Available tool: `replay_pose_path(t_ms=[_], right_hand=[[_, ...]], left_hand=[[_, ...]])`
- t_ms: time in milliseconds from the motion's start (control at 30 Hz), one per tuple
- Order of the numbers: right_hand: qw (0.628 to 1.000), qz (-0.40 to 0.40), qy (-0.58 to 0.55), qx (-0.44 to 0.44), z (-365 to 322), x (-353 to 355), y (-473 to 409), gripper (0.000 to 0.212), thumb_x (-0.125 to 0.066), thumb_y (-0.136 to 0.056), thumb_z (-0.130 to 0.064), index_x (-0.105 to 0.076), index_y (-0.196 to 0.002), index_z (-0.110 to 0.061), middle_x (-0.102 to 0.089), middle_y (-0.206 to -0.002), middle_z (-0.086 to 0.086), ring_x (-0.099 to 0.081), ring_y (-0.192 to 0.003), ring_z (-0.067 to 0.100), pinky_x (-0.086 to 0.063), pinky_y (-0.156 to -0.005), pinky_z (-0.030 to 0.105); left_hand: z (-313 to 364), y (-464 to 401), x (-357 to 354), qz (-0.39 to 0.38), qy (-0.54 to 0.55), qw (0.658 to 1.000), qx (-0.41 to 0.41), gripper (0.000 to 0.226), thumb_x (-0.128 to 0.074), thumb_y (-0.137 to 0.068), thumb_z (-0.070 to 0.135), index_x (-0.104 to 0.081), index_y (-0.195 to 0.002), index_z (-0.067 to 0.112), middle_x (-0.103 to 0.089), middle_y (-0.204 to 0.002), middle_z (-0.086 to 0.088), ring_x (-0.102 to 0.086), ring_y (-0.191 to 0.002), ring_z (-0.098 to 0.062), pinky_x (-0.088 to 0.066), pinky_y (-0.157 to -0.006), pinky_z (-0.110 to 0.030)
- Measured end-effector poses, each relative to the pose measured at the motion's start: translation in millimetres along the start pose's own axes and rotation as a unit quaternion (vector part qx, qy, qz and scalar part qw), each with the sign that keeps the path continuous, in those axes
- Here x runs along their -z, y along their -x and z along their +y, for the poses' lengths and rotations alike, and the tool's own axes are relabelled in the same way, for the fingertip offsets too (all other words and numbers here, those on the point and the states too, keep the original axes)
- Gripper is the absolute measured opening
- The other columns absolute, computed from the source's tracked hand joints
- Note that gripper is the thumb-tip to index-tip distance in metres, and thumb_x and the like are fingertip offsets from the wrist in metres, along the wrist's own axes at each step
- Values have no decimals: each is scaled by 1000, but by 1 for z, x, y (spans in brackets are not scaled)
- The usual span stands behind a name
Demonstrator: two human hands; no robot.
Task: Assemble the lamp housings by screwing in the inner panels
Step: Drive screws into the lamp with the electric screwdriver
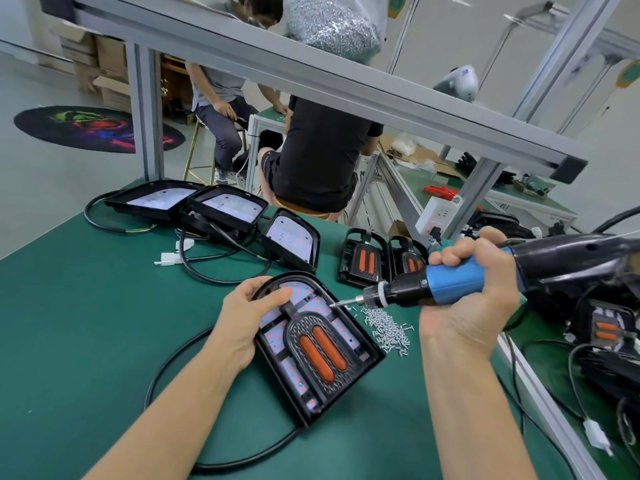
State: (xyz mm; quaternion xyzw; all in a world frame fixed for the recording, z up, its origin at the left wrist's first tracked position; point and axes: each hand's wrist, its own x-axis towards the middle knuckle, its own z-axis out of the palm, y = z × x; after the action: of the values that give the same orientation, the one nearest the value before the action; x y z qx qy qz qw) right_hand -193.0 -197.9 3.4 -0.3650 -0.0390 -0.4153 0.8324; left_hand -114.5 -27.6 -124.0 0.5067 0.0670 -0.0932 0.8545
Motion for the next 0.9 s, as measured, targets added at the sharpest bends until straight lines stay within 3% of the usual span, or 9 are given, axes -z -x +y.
replay_pose_path(t_ms=[133,433,533,633,800,900], right_hand=[[999,-9,34,25,8,-3,1,19,-56,-68,-4,-54,-83,-15,-45,-65,3,-46,-49,11,-42,-54,23],[997,-26,63,34,35,-15,1,18,-56,-70,0,-55,-83,-12,-50,-55,2,-47,-46,12,-43,-52,22],[995,-30,90,32,41,-16,1,22,-58,-69,-1,-65,-69,-22,-45,-81,22,-47,-48,14,-42,-54,24],[992,-46,116,32,45,-18,1,26,-58,-69,-2,-67,-60,-24,-38,-98,25,-47,-51,15,-41,-57,27],[988,-60,135,41,47,-18,0,27,-58,-70,-3,-68,-60,-26,-39,-97,27,-48,-53,15,-42,-57,26],[987,-62,139,42,48,-16,0,27,-58,-71,-3,-68,-62,-26,-44,-85,23,-48,-54,17,-43,-58,27]], left_hand=[[-4,5,0,18,-64,996,-62,31,-78,-72,6,-62,-96,15,-68,-96,-6,-62,-88,-22,-51,-88,-38],[-6,12,1,25,-133,982,-131,33,-79,-75,12,-60,-100,19,-68,-103,-4,-62,-92,-16,-49,-88,-28],[-5,14,0,22,-135,981,-134,32,-79,-75,14,-59,-99,22,-67,-101,2,-62,-88,-8,-47,-78,-16],[-5,14,-1,19,-127,982,-135,32,-79,-75,13,-59,-98,23,-67,-100,2,-63,-88,-9,-47,-79,-17],[-5,14,-1,13,-120,984,-134,32,-79,-75,14,-59,-97,24,-68,-98,2,-64,-88,-11,-49,-78,-19],[-6,13,0,14,-121,983,-135,32,-80,-74,14,-59,-97,24,-68,-96,4,-64,-86,-10,-49,-77,-18]])
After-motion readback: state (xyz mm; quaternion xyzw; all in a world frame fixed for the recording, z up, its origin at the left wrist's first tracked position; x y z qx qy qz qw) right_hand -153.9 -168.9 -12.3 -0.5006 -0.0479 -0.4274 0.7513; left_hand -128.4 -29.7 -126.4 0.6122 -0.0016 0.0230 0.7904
